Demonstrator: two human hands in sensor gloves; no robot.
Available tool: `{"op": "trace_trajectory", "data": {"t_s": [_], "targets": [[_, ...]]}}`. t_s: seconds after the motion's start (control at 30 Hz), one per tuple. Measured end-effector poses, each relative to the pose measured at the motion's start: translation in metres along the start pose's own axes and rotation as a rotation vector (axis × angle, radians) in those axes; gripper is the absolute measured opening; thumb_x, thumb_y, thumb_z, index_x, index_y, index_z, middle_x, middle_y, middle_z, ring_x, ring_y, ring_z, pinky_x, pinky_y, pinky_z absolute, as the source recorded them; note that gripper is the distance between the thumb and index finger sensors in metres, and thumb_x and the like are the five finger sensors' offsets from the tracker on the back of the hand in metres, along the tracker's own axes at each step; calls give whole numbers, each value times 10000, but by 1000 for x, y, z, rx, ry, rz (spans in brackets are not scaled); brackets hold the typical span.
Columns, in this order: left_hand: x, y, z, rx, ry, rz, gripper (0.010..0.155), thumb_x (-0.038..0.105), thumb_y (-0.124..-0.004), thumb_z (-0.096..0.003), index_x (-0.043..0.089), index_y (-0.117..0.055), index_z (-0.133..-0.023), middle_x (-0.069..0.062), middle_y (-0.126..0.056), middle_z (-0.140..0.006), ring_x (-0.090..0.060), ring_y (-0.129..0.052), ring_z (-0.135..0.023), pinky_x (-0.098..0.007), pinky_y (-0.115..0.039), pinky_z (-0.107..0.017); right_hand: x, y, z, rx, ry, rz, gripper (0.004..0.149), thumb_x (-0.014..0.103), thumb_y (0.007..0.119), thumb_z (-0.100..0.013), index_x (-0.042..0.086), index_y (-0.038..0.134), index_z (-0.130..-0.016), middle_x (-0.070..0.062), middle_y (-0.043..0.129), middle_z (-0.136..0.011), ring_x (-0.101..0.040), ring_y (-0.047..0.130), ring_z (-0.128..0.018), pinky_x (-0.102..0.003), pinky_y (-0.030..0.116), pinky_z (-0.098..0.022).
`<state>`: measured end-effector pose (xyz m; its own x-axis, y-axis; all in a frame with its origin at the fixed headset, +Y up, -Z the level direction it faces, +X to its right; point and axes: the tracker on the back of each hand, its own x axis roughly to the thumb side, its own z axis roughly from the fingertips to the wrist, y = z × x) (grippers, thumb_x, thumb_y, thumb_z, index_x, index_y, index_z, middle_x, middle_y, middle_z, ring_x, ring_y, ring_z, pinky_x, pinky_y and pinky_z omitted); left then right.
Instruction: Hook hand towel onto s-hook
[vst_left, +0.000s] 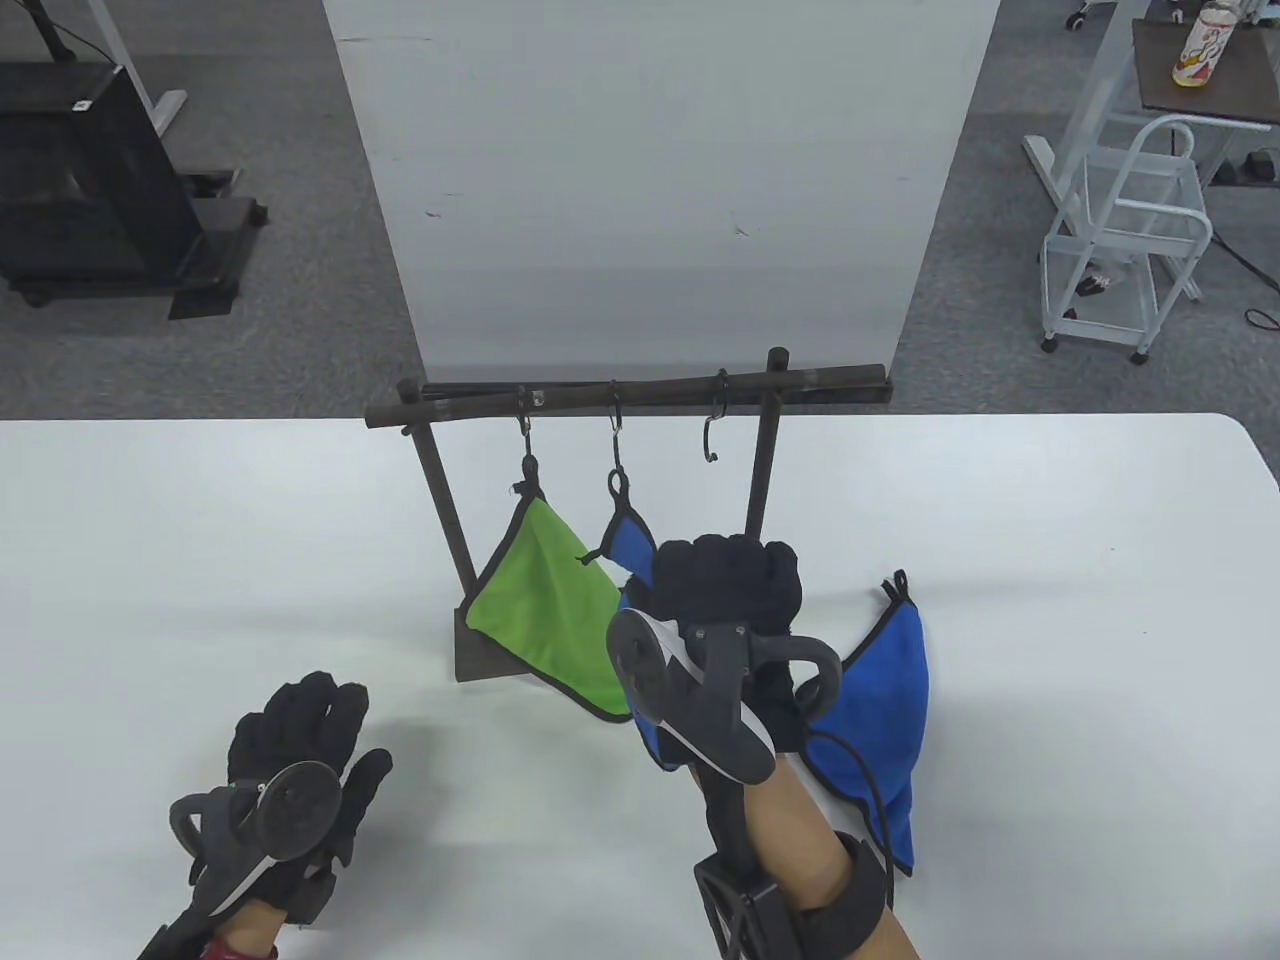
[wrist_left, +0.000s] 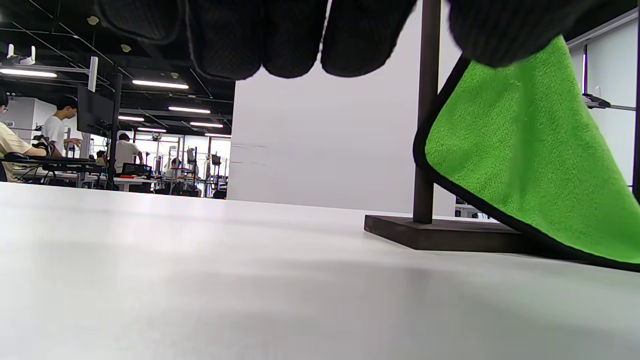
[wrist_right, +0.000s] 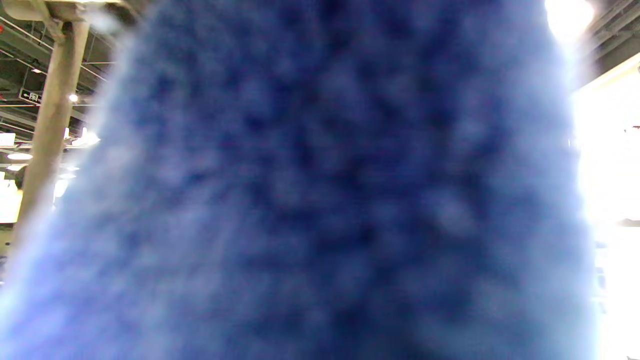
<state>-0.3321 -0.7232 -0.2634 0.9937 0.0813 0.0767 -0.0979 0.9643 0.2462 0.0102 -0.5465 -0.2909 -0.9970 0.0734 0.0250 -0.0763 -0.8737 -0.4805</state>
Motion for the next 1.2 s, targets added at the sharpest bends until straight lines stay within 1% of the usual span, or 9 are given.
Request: {"op": "trace_trajectory", "data": {"t_s": [0.43,0.9,1.07,1.2], "targets": [[-3,1,0,6,7,3,695,606,-671,-408,308,-587,-1030,-48,-527,-1143,-382,-602,-1048,-622,-497,-765,-8,15,-18,104,44,-105,433,494,754,-463,202,705,-779,-106,793,-781,-387,731,-793,-612,535,-651],[-5,2,-1,3,14,0,696,606,-672,-408,310,-585,-1032,-48,-523,-1146,-381,-596,-1051,-623,-490,-767,-9,42,-24,191,46,-93,453,506,742,-463,197,701,-792,-116,785,-802,-397,722,-804,-618,528,-651],[-5,2,-1,5,18,-7,696,606,-671,-408,309,-585,-1032,-49,-523,-1146,-383,-596,-1050,-625,-489,-767,-13,44,-20,208,32,-87,526,529,728,-464,181,671,-854,-138,747,-869,-415,686,-844,-624,513,-661],[-7,4,-1,24,31,-7,694,604,-672,-409,308,-586,-1031,-49,-526,-1144,-384,-598,-1048,-624,-490,-766,-26,35,-13,180,24,-82,562,530,723,-468,167,655,-892,-155,720,-919,-430,667,-870,-625,519,-661]]}}
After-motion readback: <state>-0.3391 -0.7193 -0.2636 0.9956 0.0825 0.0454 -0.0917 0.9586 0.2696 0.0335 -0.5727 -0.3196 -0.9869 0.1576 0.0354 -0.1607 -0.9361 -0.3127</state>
